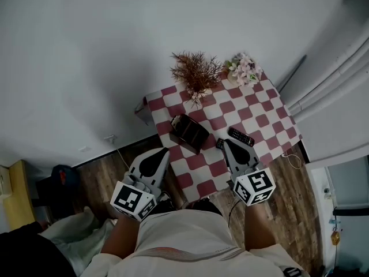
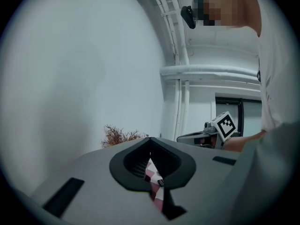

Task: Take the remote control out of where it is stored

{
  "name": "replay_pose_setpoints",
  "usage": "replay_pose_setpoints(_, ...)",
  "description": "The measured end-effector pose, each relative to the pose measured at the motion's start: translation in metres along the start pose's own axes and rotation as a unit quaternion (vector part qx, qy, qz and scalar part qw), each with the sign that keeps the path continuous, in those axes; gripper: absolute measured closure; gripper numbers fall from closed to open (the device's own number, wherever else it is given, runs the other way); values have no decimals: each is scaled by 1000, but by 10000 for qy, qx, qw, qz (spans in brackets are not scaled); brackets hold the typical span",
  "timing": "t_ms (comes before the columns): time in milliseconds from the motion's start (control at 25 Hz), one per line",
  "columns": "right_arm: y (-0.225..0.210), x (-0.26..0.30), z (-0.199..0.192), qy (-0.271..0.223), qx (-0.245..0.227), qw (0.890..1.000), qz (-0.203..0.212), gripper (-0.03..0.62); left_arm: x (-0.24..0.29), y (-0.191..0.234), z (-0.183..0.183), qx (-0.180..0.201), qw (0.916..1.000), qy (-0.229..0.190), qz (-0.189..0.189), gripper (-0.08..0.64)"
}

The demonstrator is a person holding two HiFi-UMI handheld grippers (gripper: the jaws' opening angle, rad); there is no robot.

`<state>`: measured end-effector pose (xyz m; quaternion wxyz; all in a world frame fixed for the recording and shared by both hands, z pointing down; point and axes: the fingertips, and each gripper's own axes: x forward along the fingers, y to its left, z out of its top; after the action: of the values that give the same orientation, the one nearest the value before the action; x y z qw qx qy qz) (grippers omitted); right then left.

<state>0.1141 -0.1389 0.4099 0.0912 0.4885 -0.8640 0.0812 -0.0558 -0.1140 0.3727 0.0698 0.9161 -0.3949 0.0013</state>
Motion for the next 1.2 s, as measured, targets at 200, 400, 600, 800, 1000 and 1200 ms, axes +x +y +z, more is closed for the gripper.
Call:
replay_pose_setpoints(200,10,14,0,32,-171,9996,209,574,-6,3,-1,-21,10000,-26,73,552)
replay_pose_setpoints(400,27,49,-11,386,-374,9964,661,494,-15,9,-4,-109,9997,-12,226,552)
replay_pose_setpoints(600,45,96,-31,767,-664,9892,1058,405,-25,19,-12,-190,9989,-21,423,552)
replay_pose_setpoints(800,58,136,-53,1066,-817,9816,1359,385,-36,31,-19,-288,9972,-20,691,552)
replay_pose_setpoints(1000,62,172,-78,1438,-949,9729,1539,380,-44,44,-27,-392,9953,47,884,552)
replay_pose_setpoints(1200,57,198,-98,1801,-1202,9632,1591,370,-48,52,-33,-525,9936,68,997,552)
